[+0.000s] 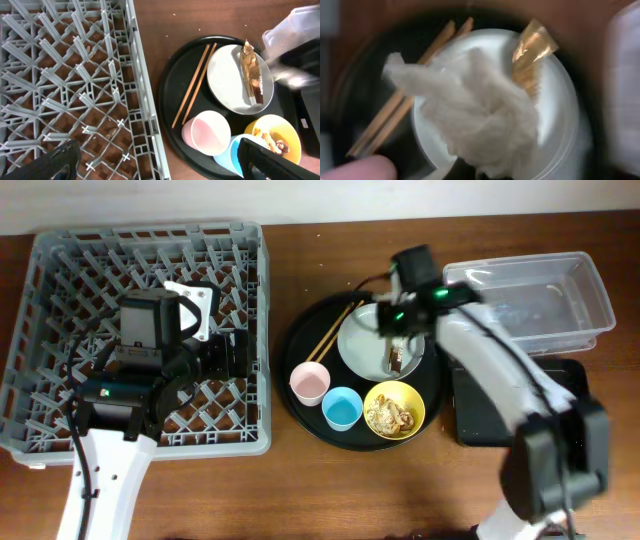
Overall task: Sort waste into correct bins and load items into the dishwasher rack
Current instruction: 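Grasp the tissue and wrapper with the right gripper, drop into clear bin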
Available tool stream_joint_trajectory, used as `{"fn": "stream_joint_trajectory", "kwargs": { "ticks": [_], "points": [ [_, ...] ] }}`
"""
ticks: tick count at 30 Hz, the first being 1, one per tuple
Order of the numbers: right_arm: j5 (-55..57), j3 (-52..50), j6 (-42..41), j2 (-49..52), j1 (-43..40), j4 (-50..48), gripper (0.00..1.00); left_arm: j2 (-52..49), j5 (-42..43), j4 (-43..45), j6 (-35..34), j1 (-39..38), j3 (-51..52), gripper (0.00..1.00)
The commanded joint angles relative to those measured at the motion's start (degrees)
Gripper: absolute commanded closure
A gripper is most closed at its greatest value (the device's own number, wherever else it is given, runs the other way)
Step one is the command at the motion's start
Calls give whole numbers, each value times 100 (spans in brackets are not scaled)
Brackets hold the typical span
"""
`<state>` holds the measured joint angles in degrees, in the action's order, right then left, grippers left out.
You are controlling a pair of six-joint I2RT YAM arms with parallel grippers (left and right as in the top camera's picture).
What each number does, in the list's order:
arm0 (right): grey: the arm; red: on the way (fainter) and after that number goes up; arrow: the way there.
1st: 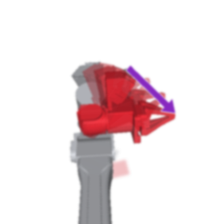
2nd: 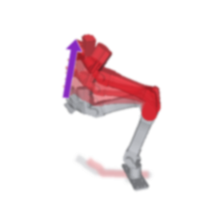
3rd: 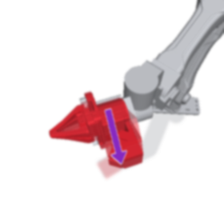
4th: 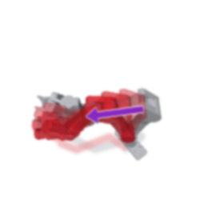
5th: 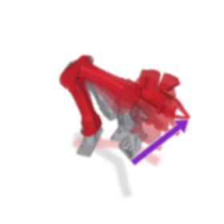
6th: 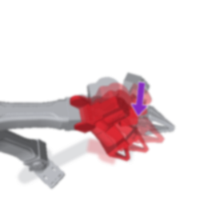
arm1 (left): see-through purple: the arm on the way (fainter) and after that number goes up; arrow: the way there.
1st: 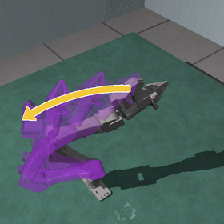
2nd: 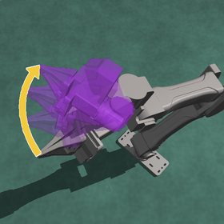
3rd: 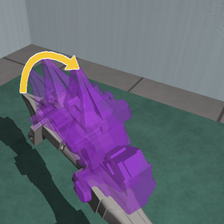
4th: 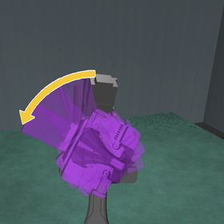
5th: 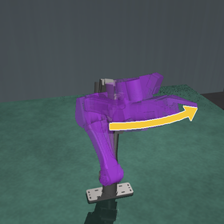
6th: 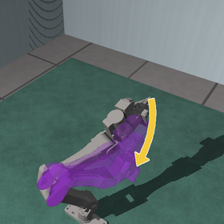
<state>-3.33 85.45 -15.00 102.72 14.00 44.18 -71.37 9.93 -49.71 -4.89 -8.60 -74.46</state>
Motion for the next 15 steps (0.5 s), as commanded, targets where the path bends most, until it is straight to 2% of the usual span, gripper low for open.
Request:
{"fn": "stream_joint_trajectory", "kwargs": {
  "ticks": [1,5,6,7,8,11,13,15],
  "points": [
    [48,243,-55,-833,-872,44,96,11,79,9,87,15,-96,1],
    [844,184,-7,-247,-2020,-214,96,11,79,9,87,15,-96,1],
    [776,184,-7,17,-2173,-293,84,11,79,9,87,15,-96,1],
    [426,195,321,55,-2264,-256,46,11,79,9,87,15,-96,1],
    [216,223,391,-114,-2256,-210,37,11,79,9,87,15,-96,1],
    [-1123,243,713,-603,-2059,70,37,11,79,9,87,15,-96,1],
    [-1169,229,730,-667,-1443,640,41,11,81,7,87,15,-96,1],
    [-649,33,717,-496,-826,896,41,11,79,7,87,15,-96,1]
  ]
}}
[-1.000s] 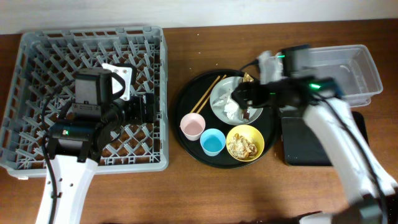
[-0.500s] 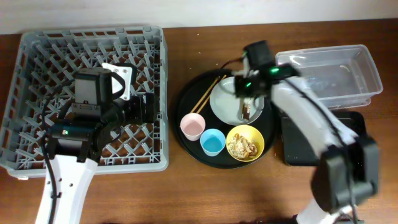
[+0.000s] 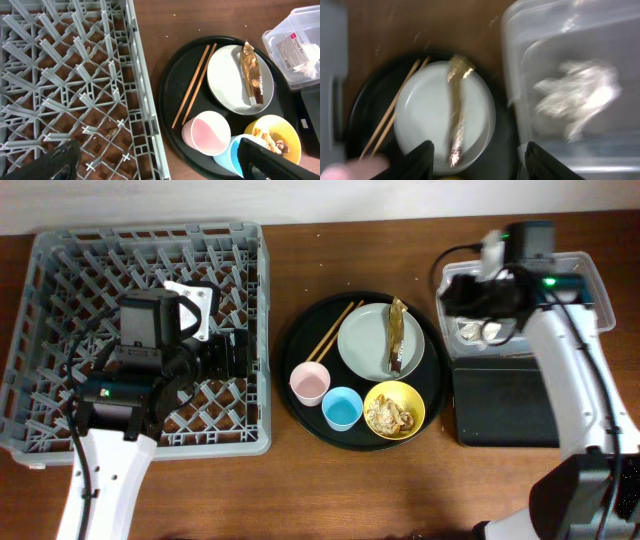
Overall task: Sort waste into correct bins and load items into the dishwasher rack
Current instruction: 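Grasp the tissue and wrapper with the right gripper, drop into clear bin, then grasp the blue cup on the black tray with the right gripper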
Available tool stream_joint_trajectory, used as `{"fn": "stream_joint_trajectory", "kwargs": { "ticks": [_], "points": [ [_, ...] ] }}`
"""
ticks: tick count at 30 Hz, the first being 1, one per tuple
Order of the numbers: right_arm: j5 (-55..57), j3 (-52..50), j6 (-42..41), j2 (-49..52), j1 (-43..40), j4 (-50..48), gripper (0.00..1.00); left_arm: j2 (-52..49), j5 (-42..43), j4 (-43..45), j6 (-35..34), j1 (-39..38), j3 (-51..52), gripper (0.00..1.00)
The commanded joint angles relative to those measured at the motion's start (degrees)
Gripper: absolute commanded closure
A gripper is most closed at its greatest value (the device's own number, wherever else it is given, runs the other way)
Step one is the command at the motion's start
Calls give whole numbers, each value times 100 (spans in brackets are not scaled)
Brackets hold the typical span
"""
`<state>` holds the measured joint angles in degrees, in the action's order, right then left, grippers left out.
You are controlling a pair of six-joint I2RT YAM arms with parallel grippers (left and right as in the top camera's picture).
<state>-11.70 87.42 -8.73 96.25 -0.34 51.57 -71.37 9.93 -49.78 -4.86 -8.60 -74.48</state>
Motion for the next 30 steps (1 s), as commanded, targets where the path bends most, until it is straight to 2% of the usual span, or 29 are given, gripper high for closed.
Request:
{"fn": "stream_joint_trajectory", "kwargs": {
  "ticks": [1,4,7,8,9,11,14,16,17,19,22,23,24,25,30],
  "points": [
    [544,-376,-48,273,903,61,41,11,81,13,85,15,-94,1],
    [1508,-1027,-695,879,1427,-798,41,11,81,13,85,15,-94,1],
    [1561,-1126,-828,1497,1421,-1399,45,11,79,13,85,15,-94,1],
    [1451,-1126,-852,1766,1421,-1453,75,11,79,13,85,15,-94,1],
    [1250,-1123,-872,1858,1421,-1458,96,11,79,13,85,15,-94,1],
    [920,-1003,-868,1685,1397,-1292,96,11,79,13,85,15,-94,1],
    [170,-328,-883,586,986,-798,96,11,79,13,85,15,-94,1],
    [291,-125,-1335,-17,511,-831,96,11,79,13,85,15,-94,1],
    [758,-114,-1967,-293,39,-841,96,11,81,13,85,15,-94,1],
    [1858,-138,-2758,142,-774,-857,96,11,81,11,85,15,-94,1],
    [1886,-138,-2778,688,-990,-931,96,11,79,11,85,15,-94,1],
    [1884,-136,-2776,857,-1051,-927,81,11,81,11,85,15,-94,1],
    [1757,-131,-2741,881,-1099,-914,54,11,79,11,85,15,-94,1],
    [1506,-87,-2505,815,-1141,-872,45,11,79,9,85,15,-94,1],
    [-79,57,-1217,-463,-890,-221,41,11,79,-2,85,15,-94,1]
  ]
}}
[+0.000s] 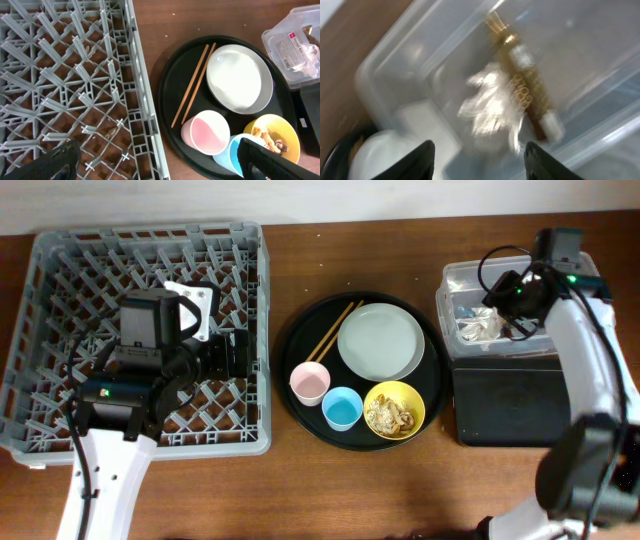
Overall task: Sort waste into correct bins and load items into the dishwasher rack
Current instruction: 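Grasp the blue cup on the black tray with the right gripper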
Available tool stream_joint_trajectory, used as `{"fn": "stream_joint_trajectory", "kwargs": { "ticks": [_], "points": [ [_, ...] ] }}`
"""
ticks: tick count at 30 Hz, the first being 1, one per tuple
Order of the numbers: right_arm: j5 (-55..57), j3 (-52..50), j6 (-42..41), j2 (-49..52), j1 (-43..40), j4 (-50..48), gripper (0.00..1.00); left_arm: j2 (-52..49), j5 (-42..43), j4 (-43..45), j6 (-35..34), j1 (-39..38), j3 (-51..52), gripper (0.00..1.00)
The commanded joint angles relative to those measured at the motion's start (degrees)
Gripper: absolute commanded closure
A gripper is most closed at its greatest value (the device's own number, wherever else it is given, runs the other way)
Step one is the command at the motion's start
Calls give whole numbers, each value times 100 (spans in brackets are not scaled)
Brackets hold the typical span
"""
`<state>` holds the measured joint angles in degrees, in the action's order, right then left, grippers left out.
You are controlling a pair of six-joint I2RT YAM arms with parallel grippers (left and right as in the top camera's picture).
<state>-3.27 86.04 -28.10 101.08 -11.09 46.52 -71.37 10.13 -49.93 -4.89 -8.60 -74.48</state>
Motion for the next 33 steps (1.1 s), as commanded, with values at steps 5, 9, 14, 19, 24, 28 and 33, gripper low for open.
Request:
{"fn": "stream_joint_trajectory", "kwargs": {
  "ticks": [5,9,14,19,24,28,33],
  "points": [
    [-1438,195,1432,-1790,1582,1991,50,11,59,11,87,15,-94,1],
    [-1405,-144,1458,-1609,3226,2273,54,9,59,11,87,15,-94,1],
    [-699,-981,868,-890,4382,1456,46,9,59,11,87,15,-94,1],
    [-249,-1150,638,26,4358,887,47,9,157,-146,85,13,-94,1],
    [-247,-1158,638,131,4360,879,84,9,345,-223,85,15,-94,1],
    [-247,-1054,693,87,4315,1344,96,31,385,-227,-562,57,-96,1],
    [-710,-186,1550,-549,4004,2378,96,50,2452,221,-1268,752,-96,1]
  ]
}}
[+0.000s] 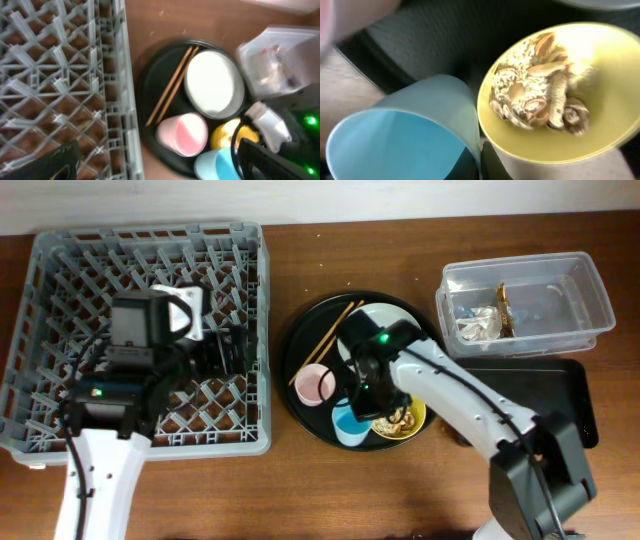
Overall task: Sort waste into correct bins and load items into the dishwasher rack
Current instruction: 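Grasp the blue cup on the black tray with the right gripper, then hand the blue cup from the right gripper to the left gripper, then place the blue cup upside down in the dish rack with the left gripper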
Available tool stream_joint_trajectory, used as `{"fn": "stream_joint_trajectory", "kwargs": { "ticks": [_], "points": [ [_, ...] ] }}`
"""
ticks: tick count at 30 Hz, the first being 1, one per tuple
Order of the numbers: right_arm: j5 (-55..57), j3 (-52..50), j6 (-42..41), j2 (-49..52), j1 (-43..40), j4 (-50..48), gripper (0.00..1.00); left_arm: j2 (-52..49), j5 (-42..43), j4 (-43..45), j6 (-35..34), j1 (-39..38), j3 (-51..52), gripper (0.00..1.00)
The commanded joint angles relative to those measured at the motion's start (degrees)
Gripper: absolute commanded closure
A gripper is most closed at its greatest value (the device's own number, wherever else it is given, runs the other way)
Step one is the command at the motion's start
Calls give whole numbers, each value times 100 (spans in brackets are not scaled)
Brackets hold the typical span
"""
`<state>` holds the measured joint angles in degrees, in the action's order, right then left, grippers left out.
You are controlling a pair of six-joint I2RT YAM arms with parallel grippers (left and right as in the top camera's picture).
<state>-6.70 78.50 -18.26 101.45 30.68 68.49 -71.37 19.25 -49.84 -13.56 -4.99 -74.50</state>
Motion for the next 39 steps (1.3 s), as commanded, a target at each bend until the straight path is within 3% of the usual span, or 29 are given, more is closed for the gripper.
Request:
{"fn": "stream_joint_trajectory", "kwargs": {
  "ticks": [1,3,5,10,12,16,21,26,30,31,33,37,39],
  "points": [
    [-955,844,1036,-866,-299,256,96,44,2229,326,-400,570,-94,1],
    [-2074,1248,1733,-1272,-579,236,96,-4,3641,518,-400,857,-94,1],
    [-3364,1545,2468,-1591,-896,-20,96,-31,4485,570,-396,970,-94,1],
    [-5593,1567,2533,-1661,-1169,-1565,96,-50,6470,1237,-396,1003,-92,4],
    [-6144,1567,2531,-1569,-1119,-1961,96,-50,6625,1228,-398,999,-94,8],
    [-6210,1565,2155,-1379,-1038,-2588,96,-50,7095,1231,-404,809,-94,16],
    [-6166,1565,1843,-1158,-1038,-2959,96,-48,7093,1314,-398,417,-94,16],
    [-6181,1565,1602,-1134,-1038,-3082,96,-50,6867,1342,-393,354,-94,30],
    [-6188,1565,1606,-1134,-1038,-2876,96,-50,6627,1370,-396,356,-94,29],
    [-6186,1563,1609,-1134,-1038,-2817,96,-50,6651,1458,-400,354,-94,17],
    [-6188,1563,1606,-1134,-1038,-2802,96,-48,6708,1620,-402,354,-94,7],
    [-6183,1563,1606,-1134,-949,-2861,96,-46,6690,1622,-400,354,-94,8],
    [-5998,1563,1604,-1134,-850,-2887,96,-46,6690,1644,-400,354,-94,18]
  ]
}}
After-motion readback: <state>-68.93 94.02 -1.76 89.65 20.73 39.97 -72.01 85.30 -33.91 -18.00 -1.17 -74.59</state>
